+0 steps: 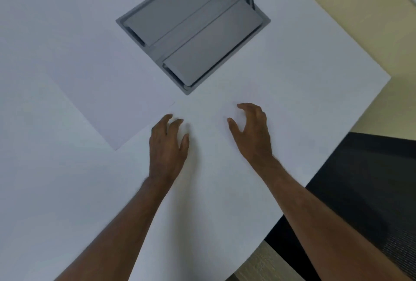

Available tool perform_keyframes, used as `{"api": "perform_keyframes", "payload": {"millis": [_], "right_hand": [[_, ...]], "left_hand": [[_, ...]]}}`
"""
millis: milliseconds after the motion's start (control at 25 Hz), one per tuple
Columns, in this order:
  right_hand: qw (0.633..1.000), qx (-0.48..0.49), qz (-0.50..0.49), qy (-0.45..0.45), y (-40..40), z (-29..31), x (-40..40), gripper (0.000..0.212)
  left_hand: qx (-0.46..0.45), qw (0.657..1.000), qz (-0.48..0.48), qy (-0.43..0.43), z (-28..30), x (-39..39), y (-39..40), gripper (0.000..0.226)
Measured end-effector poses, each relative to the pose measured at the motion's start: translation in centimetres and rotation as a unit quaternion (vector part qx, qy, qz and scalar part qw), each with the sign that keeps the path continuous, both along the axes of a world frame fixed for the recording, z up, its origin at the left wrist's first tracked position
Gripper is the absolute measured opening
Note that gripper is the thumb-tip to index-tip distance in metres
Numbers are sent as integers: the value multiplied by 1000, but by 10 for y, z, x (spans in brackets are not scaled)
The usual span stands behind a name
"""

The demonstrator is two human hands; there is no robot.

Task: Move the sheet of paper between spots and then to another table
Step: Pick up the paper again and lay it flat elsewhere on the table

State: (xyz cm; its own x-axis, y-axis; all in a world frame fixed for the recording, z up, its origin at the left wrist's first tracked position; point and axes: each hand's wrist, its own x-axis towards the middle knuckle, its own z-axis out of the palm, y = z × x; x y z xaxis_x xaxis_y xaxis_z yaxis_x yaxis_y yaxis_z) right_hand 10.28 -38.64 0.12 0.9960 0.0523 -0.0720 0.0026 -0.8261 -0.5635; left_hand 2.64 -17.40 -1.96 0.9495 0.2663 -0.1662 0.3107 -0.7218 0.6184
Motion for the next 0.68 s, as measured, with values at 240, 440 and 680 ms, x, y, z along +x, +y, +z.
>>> {"api": "perform_keyframes", "payload": {"millis": [240,440,680], "right_hand": [[996,61,61,34,108,-1,26,48],[989,76,100,79,174,-6,51,58],[989,-10,91,114,221,-24,75,71]], "left_hand": [[40,993,109,-4,0,0,95,49],[47,979,198,28,-8,5,149,62],[52,978,187,71,-23,12,170,79]]}}
